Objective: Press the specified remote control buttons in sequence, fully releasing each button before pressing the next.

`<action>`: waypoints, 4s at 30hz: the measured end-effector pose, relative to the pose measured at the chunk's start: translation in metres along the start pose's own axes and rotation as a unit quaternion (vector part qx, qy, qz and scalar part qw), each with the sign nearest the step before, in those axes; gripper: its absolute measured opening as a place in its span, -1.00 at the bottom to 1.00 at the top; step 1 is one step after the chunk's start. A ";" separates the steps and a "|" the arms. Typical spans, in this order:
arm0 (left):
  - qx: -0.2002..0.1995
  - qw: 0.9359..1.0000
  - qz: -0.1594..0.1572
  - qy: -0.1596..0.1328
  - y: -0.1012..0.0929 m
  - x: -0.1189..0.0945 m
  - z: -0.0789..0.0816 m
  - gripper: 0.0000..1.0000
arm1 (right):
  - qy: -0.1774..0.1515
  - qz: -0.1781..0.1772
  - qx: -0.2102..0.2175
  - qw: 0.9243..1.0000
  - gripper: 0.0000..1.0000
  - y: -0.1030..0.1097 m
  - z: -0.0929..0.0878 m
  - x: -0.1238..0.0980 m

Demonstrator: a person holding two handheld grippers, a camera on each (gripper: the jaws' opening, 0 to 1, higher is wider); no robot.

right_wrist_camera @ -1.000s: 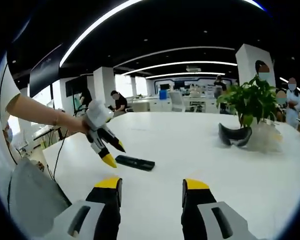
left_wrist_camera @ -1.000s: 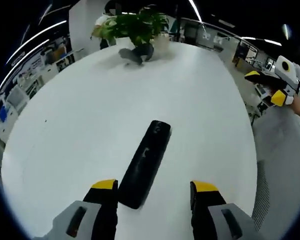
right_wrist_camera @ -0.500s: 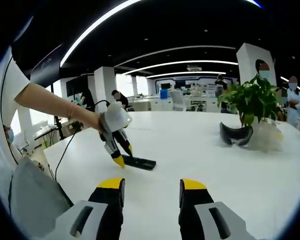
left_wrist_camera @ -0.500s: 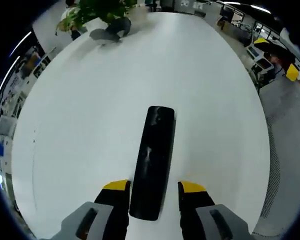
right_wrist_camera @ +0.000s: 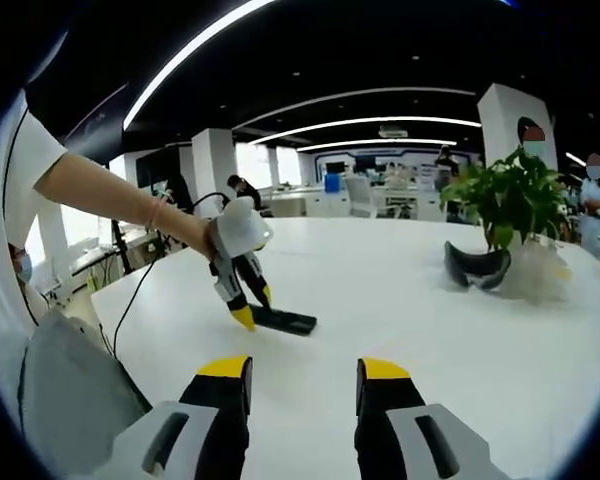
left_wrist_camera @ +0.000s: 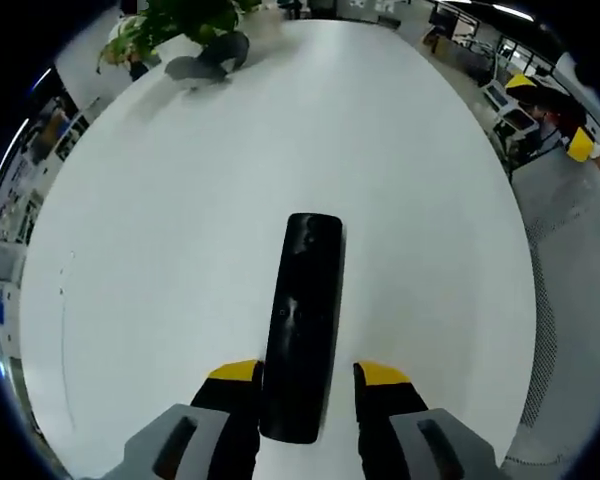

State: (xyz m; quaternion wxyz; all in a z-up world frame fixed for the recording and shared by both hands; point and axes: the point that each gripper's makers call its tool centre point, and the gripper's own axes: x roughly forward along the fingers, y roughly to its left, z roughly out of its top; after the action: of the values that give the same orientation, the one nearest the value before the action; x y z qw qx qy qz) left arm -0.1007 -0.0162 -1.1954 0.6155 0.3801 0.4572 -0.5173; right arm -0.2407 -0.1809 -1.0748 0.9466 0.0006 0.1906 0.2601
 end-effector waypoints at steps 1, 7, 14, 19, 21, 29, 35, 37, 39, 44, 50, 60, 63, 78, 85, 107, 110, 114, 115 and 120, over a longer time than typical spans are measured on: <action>0.002 1.000 0.000 0.001 0.000 0.000 0.000 -0.27 | 0.000 -0.001 0.000 1.000 -0.22 0.000 0.000 0.000; 0.003 1.000 0.007 -0.001 -0.002 -0.001 -0.002 -0.53 | -0.020 0.006 0.015 1.000 -0.19 0.002 0.007 -0.001; -0.018 1.000 0.015 -0.012 -0.005 0.001 -0.005 -0.54 | -0.013 0.002 0.009 1.000 -0.22 0.001 0.005 -0.001; -0.008 1.000 0.012 -0.015 -0.019 0.001 -0.007 -0.54 | -0.008 0.001 0.007 1.000 -0.23 0.001 0.003 -0.001; 0.002 1.000 0.008 -0.012 -0.027 0.001 -0.009 -0.54 | -0.005 0.001 0.005 1.000 -0.24 0.001 0.002 0.000; 0.030 1.000 0.006 0.000 -0.054 -0.002 -0.010 -0.54 | 0.005 0.007 0.000 1.000 -0.26 0.003 -0.001 0.001; 0.048 0.999 0.000 0.001 -0.070 -0.002 -0.011 -0.54 | 0.012 0.010 -0.001 1.000 -0.27 0.004 -0.003 0.002; 0.050 0.999 0.000 -0.001 -0.077 -0.003 -0.012 -0.54 | 0.009 0.016 0.002 1.000 -0.26 0.007 -0.002 0.002; 0.052 0.999 -0.001 -0.002 -0.082 -0.003 -0.013 -0.54 | 0.009 0.020 0.002 1.000 -0.27 0.009 -0.002 0.002; 0.045 0.999 -0.002 0.001 -0.095 -0.003 -0.013 -0.54 | 0.014 0.021 -0.003 1.000 -0.28 0.009 -0.004 0.002; 0.059 0.998 -0.002 0.018 -0.110 -0.002 -0.013 -0.54 | 0.018 0.022 -0.006 1.000 -0.29 0.010 -0.005 0.003; 0.040 0.999 0.003 0.015 -0.133 -0.004 -0.015 -0.53 | 0.020 0.022 -0.008 1.000 -0.30 0.010 -0.006 0.003; 0.042 0.999 0.002 0.010 -0.141 -0.004 -0.015 -0.53 | 0.022 0.023 -0.010 0.999 -0.30 0.010 -0.007 0.003; 0.010 0.998 0.022 -0.056 -0.164 -0.007 -0.020 -0.53 | 0.042 0.022 -0.019 0.999 -0.30 0.011 -0.012 0.004; 0.006 0.992 0.016 -0.125 -0.172 -0.008 -0.019 -0.53 | 0.046 0.023 -0.014 0.999 -0.30 0.011 -0.014 0.005; -0.015 0.958 0.008 -0.285 -0.174 -0.010 -0.018 -0.52 | 0.206 0.195 0.004 0.959 -0.64 0.064 -0.066 0.008; -0.003 0.958 0.009 -0.286 -0.175 -0.010 -0.018 -0.52 | 0.218 0.195 -0.004 0.956 -0.68 0.064 -0.069 0.014; 0.003 0.957 0.001 -0.291 -0.176 -0.010 -0.018 -0.52 | 0.223 0.197 -0.012 0.954 -0.70 0.063 -0.070 0.020; 0.007 0.956 -0.001 -0.293 -0.177 -0.010 -0.018 -0.52 | 0.225 0.198 -0.014 0.954 -0.71 0.063 -0.070 0.021; 0.025 0.955 -0.007 -0.297 -0.179 -0.011 -0.017 -0.53 | 0.232 0.222 -0.026 0.947 -0.76 0.069 -0.071 0.028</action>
State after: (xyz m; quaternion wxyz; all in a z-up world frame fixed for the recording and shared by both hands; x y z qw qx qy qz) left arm -0.2804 -0.0285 -1.1894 0.7100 0.2215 0.2438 -0.6224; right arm -0.2781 -0.1140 -1.1439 0.7941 -0.0419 0.3932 0.4615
